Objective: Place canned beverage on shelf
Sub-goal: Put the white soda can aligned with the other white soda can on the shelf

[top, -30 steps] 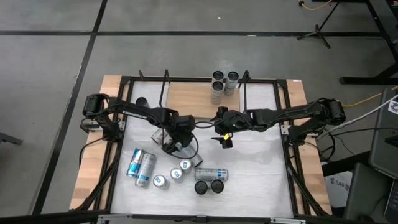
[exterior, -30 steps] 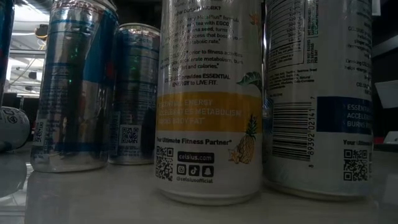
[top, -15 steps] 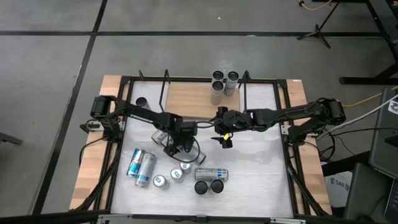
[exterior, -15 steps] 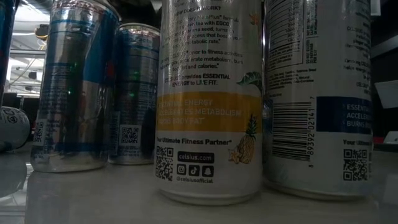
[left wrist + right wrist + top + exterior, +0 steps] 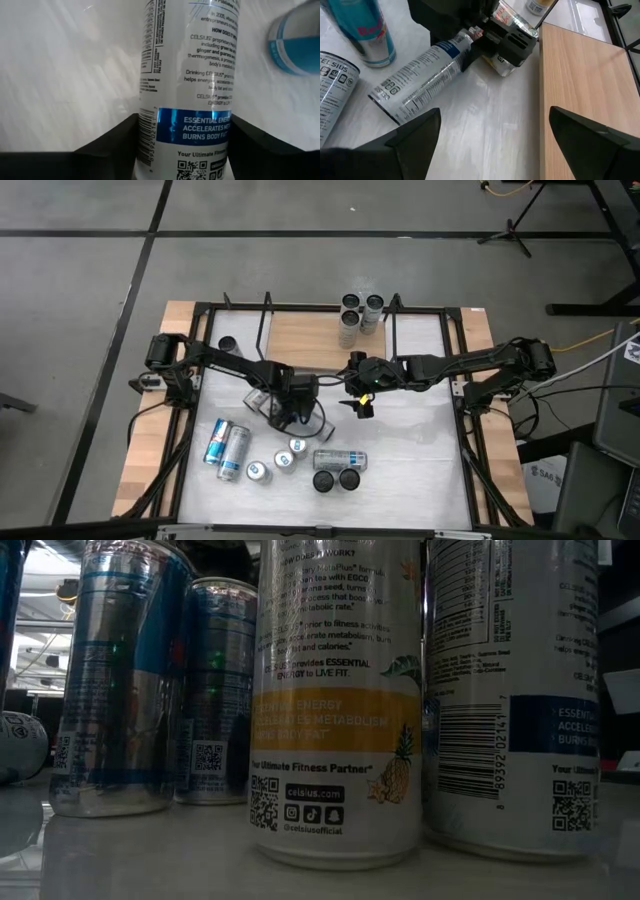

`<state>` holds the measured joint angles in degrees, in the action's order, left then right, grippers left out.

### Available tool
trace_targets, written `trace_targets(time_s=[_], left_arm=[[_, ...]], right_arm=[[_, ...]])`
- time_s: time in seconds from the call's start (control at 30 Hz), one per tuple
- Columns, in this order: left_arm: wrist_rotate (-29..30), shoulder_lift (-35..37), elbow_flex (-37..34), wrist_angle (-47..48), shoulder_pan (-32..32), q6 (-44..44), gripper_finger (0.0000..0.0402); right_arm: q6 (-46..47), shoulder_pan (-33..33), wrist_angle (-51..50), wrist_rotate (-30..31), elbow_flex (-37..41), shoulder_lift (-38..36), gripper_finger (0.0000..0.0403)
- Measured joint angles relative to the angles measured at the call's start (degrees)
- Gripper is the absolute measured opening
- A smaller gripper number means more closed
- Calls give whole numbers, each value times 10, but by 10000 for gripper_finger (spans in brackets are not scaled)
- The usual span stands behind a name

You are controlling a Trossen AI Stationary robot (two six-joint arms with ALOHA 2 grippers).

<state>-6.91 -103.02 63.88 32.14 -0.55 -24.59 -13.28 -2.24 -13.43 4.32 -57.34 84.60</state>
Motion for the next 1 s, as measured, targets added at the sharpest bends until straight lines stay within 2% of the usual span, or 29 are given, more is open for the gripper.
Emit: trace_targets(time_s=[0.1,0.4,0.8,1.0], left_arm=[[-5,0,0,-12,4,32,221],[-89,5,-1,-67,51,145,221],[-201,25,0,-220,103,254,221],[-293,26,0,-329,124,339,221]], right_arm=[[0,0,-1,0,0,-5,363],[0,0,-22,0,0,-75,363],[-2,0,-92,0,0,-210,363],[-21,0,-98,-28,-1,-264,363]])
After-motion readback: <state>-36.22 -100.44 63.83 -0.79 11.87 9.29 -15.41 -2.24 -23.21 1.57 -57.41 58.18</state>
